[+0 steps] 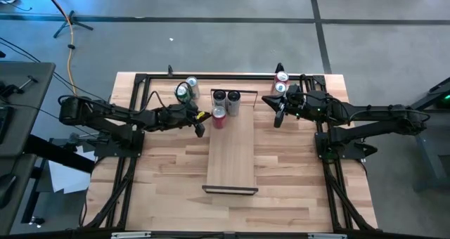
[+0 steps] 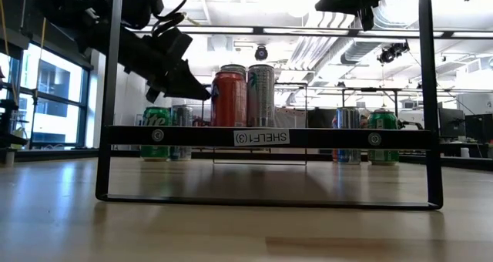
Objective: Place canned beverage on shelf
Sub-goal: Put the left red soda can on the shelf, then put the left red soda can, aligned with the other red soda can on the shelf
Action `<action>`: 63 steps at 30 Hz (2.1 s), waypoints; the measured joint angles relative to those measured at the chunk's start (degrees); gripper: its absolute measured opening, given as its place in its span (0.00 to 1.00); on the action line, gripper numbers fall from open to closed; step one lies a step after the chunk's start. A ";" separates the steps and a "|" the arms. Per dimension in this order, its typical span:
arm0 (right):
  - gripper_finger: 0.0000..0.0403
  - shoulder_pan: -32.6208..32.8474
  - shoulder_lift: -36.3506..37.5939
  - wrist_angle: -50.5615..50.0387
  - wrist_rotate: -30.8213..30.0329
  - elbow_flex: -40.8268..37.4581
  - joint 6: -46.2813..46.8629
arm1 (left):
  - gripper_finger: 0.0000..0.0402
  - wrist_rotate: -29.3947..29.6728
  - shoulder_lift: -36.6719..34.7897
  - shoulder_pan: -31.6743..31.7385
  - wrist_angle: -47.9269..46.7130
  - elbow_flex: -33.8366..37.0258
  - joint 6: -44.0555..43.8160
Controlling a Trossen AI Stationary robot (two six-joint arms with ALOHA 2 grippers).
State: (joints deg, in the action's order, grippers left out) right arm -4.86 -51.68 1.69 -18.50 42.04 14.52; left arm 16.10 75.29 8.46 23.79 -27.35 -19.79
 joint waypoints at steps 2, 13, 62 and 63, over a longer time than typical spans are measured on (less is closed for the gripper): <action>0.00 0.01 -0.01 -0.01 0.00 0.00 -0.02 | 0.00 -0.07 0.00 0.33 0.34 0.00 0.00; 0.00 0.00 0.00 0.00 0.00 0.00 -0.02 | 0.00 -0.14 -3.40 0.59 -2.90 0.00 0.79; 0.27 0.00 0.00 16.63 7.20 0.00 4.53 | 0.00 -13.97 -33.44 -5.63 -3.82 -12.66 11.50; 0.34 0.00 0.00 16.61 7.25 0.00 5.49 | 0.00 -13.97 -33.44 -5.63 -3.82 -12.66 11.48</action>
State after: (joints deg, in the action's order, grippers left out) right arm -4.86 -51.68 18.31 -11.25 42.04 20.01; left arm 2.13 41.85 2.83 19.97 -40.01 -8.31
